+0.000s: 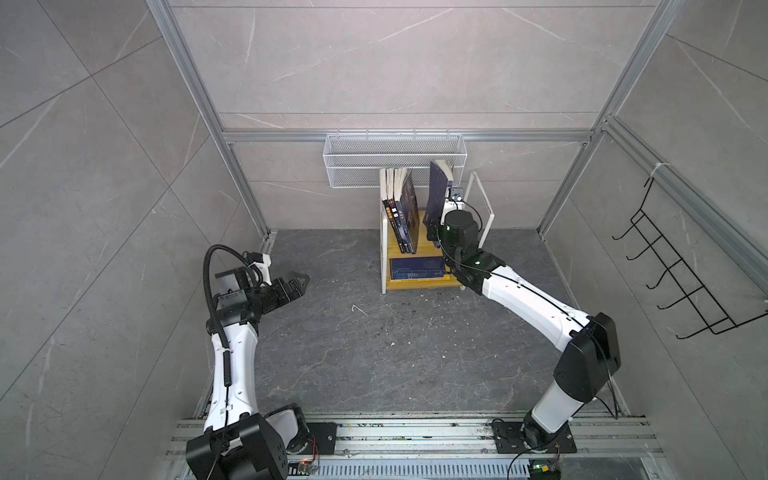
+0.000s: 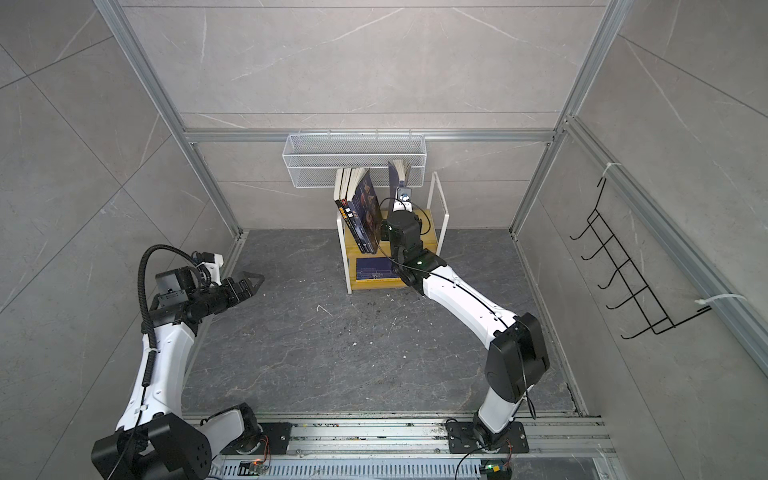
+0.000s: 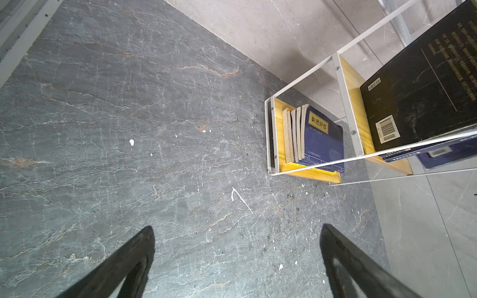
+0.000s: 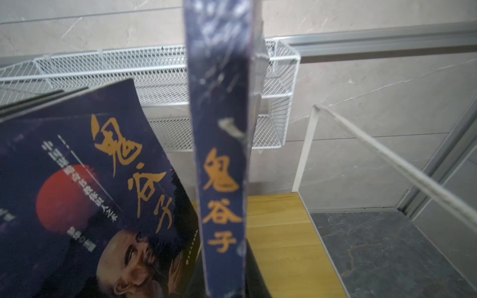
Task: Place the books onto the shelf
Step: 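Lower the purple book beside the standing books on the upper level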
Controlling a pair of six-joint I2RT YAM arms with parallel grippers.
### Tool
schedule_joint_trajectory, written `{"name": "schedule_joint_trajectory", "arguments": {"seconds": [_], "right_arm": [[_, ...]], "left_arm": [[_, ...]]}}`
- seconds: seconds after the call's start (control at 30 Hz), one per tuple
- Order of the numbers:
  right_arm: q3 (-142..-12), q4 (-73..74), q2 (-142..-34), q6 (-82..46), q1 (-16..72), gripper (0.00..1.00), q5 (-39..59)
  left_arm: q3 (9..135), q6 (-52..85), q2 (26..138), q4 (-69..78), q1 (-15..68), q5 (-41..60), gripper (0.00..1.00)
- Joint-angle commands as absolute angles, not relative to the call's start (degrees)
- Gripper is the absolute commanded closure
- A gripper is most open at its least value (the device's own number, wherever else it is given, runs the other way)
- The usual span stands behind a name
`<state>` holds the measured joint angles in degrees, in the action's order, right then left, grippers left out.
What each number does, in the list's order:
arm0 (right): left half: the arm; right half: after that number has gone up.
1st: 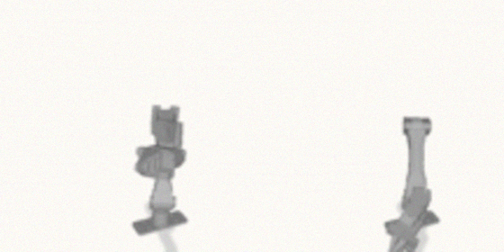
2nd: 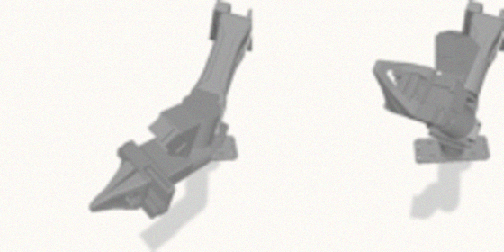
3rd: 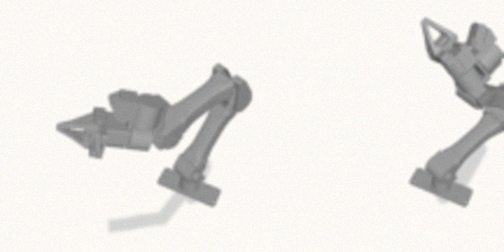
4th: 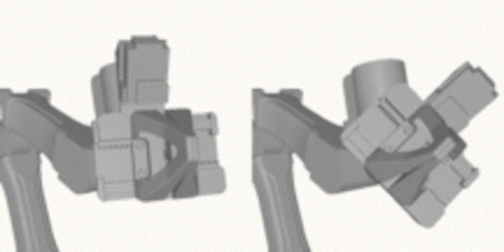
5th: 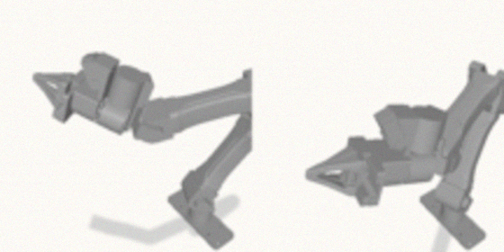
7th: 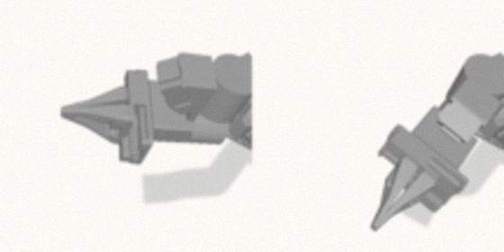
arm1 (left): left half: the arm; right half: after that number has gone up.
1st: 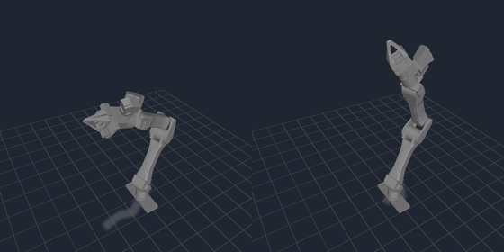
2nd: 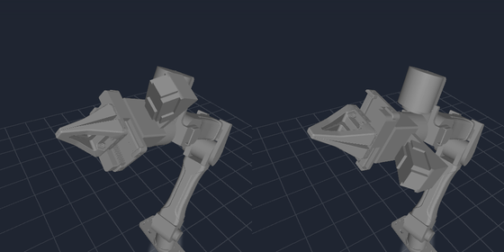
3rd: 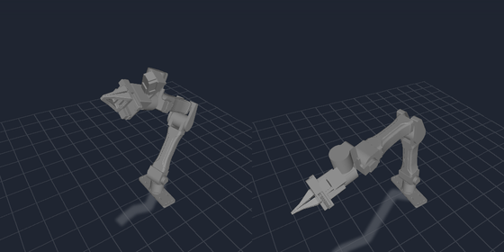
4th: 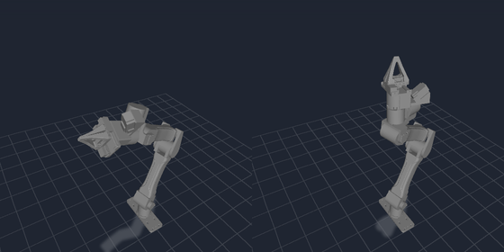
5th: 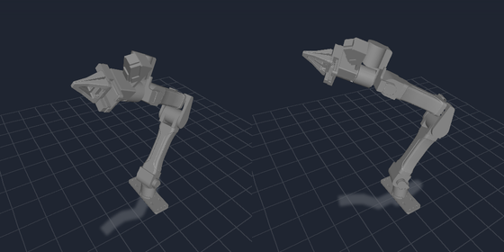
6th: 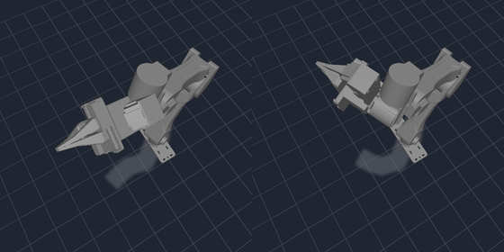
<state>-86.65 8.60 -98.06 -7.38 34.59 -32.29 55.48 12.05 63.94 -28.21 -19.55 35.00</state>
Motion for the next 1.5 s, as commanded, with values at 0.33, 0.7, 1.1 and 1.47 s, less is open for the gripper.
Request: {"name": "schedule_joint_trajectory", "arguments": {"seconds": [0.33, 0.7, 1.1, 1.47], "right_arm": [[-81.3, 21.2, -98.3, -9.2, 35.5, 1.00, -28.7], [-75.3, 20.1, -95.3, -9.2, 38.6, 1.00, -27.6], [-74.9, 19.7, -96.9, -8.3, 39.3, 0.89, -26.2], [-74.0, 18.0, -97.0, -5.0, 39.9, 0.71, -25.4]], "left_arm": [[54.9, 12.0, 64.3, -25.9, -20.4, 37.5, 0.00], [54.5, 12.3, 64.5, -25.4, -21.3, 37.3, 0.00], [53.7, 12.7, 64.1, -24.2, -21.3, 37.9, 0.00], [52.4, 10.6, 63.8, -25.0, -21.2, 37.7, 0.00]]}}
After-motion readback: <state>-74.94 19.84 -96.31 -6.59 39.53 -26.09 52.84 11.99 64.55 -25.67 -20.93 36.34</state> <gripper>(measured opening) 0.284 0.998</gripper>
